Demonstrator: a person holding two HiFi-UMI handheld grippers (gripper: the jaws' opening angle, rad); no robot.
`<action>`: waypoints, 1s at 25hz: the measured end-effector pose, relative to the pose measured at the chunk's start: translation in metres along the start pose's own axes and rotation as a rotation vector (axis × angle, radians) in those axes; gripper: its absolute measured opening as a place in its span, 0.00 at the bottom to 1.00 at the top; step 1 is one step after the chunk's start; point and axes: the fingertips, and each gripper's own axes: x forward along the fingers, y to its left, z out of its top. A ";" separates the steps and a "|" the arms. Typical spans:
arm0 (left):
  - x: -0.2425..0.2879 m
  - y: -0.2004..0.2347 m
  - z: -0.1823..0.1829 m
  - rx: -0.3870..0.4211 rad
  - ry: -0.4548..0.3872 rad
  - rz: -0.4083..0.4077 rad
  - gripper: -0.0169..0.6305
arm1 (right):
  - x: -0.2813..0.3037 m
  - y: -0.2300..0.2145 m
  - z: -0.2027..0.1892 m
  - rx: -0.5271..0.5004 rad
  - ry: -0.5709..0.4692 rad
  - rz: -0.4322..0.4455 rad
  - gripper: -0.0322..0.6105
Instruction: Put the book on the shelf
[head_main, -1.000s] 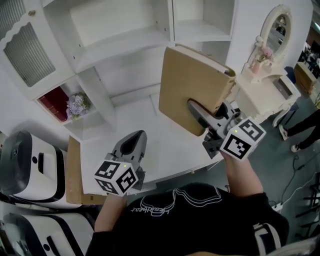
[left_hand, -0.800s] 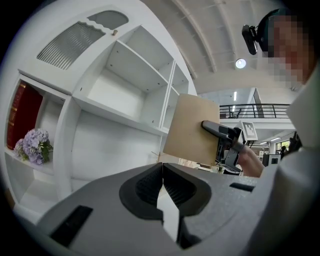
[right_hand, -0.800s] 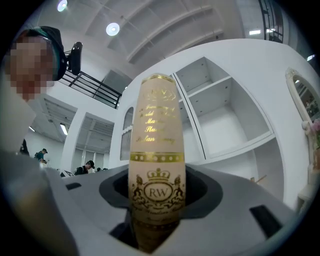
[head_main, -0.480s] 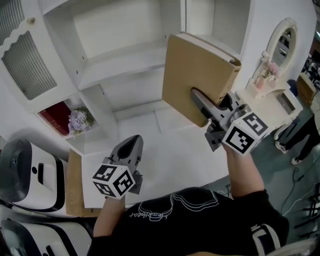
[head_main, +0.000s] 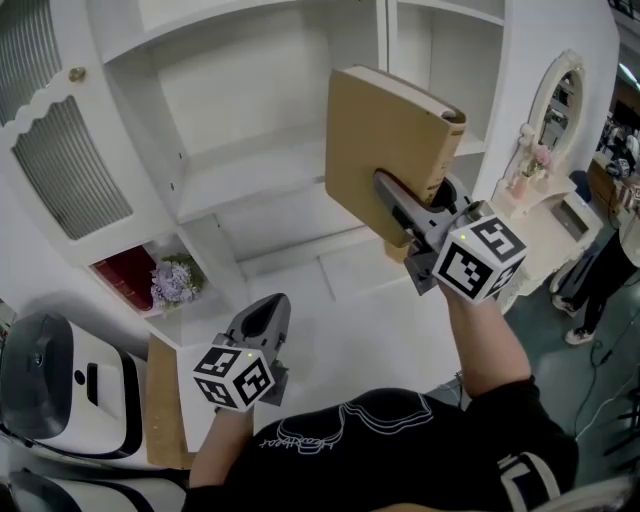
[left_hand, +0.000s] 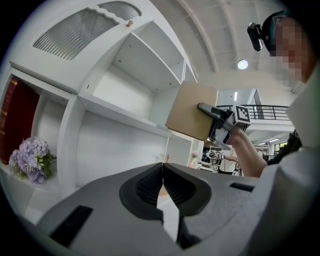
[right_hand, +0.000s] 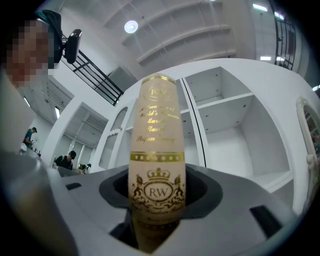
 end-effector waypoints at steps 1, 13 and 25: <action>0.001 0.005 0.002 0.007 0.001 -0.004 0.03 | 0.005 -0.001 0.002 -0.015 -0.003 -0.014 0.40; -0.005 0.036 0.001 -0.020 0.031 -0.065 0.03 | 0.072 -0.024 0.009 -0.071 0.059 -0.183 0.40; -0.007 0.058 0.005 -0.051 0.016 -0.105 0.03 | 0.130 -0.044 -0.015 -0.110 0.190 -0.288 0.40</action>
